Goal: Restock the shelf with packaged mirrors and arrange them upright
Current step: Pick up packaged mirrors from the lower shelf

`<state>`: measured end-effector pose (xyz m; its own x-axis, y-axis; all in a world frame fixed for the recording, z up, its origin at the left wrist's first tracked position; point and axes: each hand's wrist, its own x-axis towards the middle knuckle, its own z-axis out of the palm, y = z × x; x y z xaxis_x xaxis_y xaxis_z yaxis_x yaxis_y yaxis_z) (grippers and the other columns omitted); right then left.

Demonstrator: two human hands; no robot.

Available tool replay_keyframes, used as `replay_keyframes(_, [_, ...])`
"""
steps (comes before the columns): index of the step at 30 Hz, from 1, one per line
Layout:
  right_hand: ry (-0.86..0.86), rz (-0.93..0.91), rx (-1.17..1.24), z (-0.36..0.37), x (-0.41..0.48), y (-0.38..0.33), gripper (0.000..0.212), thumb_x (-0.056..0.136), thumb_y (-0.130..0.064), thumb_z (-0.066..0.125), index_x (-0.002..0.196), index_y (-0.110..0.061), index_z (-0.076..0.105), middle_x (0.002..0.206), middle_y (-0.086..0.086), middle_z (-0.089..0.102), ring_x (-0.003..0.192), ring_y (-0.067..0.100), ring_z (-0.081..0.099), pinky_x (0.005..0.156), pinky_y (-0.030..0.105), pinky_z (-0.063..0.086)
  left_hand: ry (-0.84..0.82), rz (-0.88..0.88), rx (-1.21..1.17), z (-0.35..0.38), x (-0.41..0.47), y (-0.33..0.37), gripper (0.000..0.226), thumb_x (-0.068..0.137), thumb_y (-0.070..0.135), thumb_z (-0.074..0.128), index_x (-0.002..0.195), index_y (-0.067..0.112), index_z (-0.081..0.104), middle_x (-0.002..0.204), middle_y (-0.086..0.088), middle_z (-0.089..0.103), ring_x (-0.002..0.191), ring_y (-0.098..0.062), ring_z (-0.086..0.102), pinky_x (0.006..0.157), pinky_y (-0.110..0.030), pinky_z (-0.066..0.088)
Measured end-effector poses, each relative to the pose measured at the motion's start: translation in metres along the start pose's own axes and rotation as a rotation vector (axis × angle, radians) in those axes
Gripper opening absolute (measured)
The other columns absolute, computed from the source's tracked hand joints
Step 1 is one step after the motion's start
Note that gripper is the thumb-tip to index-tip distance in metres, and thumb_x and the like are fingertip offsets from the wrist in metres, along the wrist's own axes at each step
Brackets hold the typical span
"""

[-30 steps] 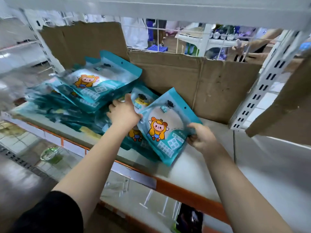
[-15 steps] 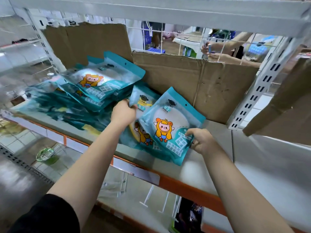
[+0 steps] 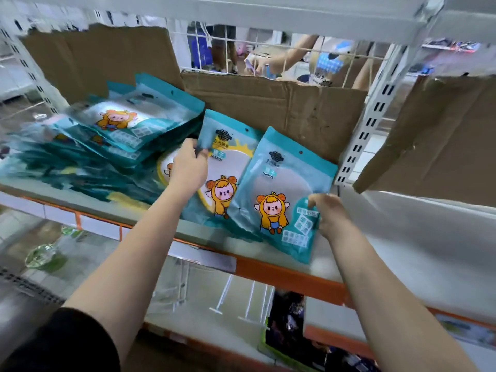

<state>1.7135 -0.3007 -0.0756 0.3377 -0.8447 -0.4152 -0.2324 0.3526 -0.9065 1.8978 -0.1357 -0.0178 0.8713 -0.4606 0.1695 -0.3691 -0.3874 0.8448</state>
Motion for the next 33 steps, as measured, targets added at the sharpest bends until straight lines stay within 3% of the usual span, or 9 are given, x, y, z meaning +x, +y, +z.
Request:
replay_keyframes(6, [0.065,-0.046,0.016,-0.046,-0.006,0.0,0.032,0.07,0.012,0.036,0.093,-0.006,0.049,0.078,0.011,0.049,0.065,0.024,0.055,0.062,0.031,0.045,0.045,0.088,0.013,0.021,-0.022,0.008,0.021,0.1,0.021,0.037,0.116,0.011,0.046,0.096,-0.003,0.052,0.086,-0.025,0.048,0.074,-0.036,0.037])
replay_keyframes(10, [0.077,-0.059,0.058,-0.09,-0.013,0.0,0.036,0.076,0.014,0.036,0.105,-0.006,0.047,0.07,0.008,0.05,0.055,0.019,0.054,0.047,0.023,0.043,0.01,0.165,-0.089,0.046,-0.038,0.03,0.018,0.099,0.017,0.039,0.112,0.008,0.047,0.088,0.001,0.05,0.084,-0.02,0.045,0.069,-0.032,0.035])
replay_keyframes(15, [0.219,-0.19,0.068,-0.183,-0.018,0.005,0.024,0.079,0.006,0.05,0.096,-0.011,0.053,0.073,0.008,0.056,0.063,0.022,0.057,0.062,0.033,0.048,-0.114,0.202,-0.24,0.104,-0.076,0.075,0.013,0.099,0.014,0.042,0.11,0.01,0.048,0.08,0.01,0.045,0.085,-0.015,0.044,0.067,-0.023,0.035])
replay_keyframes(19, [0.384,-0.234,0.049,-0.274,-0.029,0.021,0.026,0.077,0.001,0.055,0.097,-0.015,0.054,0.076,0.008,0.06,0.068,0.025,0.06,0.07,0.04,0.053,-0.213,0.208,-0.29,0.168,-0.123,0.113,0.017,0.099,0.013,0.042,0.114,0.007,0.047,0.083,0.005,0.047,0.085,-0.016,0.043,0.069,-0.025,0.036])
replay_keyframes(23, [0.419,-0.192,0.151,-0.355,-0.044,0.033,0.027,0.08,0.007,0.05,0.104,-0.007,0.05,0.07,0.008,0.055,0.056,0.022,0.056,0.056,0.033,0.049,-0.272,0.215,-0.291,0.227,-0.168,0.156,0.025,0.1,0.018,0.042,0.12,0.004,0.046,0.097,-0.003,0.05,0.088,-0.017,0.046,0.077,-0.026,0.035])
replay_keyframes(27, [0.564,-0.227,0.157,-0.435,-0.065,0.051,0.022,0.079,0.009,0.05,0.095,-0.006,0.053,0.072,0.009,0.055,0.061,0.022,0.053,0.056,0.031,0.045,-0.336,0.236,-0.336,0.286,-0.219,0.186,0.024,0.1,0.017,0.041,0.12,0.006,0.047,0.086,0.004,0.049,0.075,-0.008,0.045,0.058,-0.009,0.035])
replay_keyframes(30, [0.656,-0.225,0.136,-0.489,-0.08,0.064,0.016,0.08,0.006,0.051,0.088,-0.006,0.055,0.072,0.009,0.055,0.064,0.023,0.053,0.061,0.034,0.046,-0.392,0.223,-0.384,0.325,-0.248,0.205,0.023,0.1,0.019,0.041,0.117,0.006,0.048,0.08,0.01,0.047,0.069,-0.001,0.042,0.061,-0.014,0.034])
replay_keyframes(33, [0.712,-0.19,0.165,-0.534,-0.089,0.075,0.007,0.082,0.001,0.053,0.085,-0.006,0.056,0.07,0.009,0.056,0.06,0.023,0.055,0.061,0.034,0.048,-0.444,0.193,-0.423,0.359,-0.27,0.225,0.015,0.099,0.02,0.043,0.108,0.012,0.051,0.08,0.008,0.049,0.069,-0.004,0.044,0.068,-0.026,0.036])
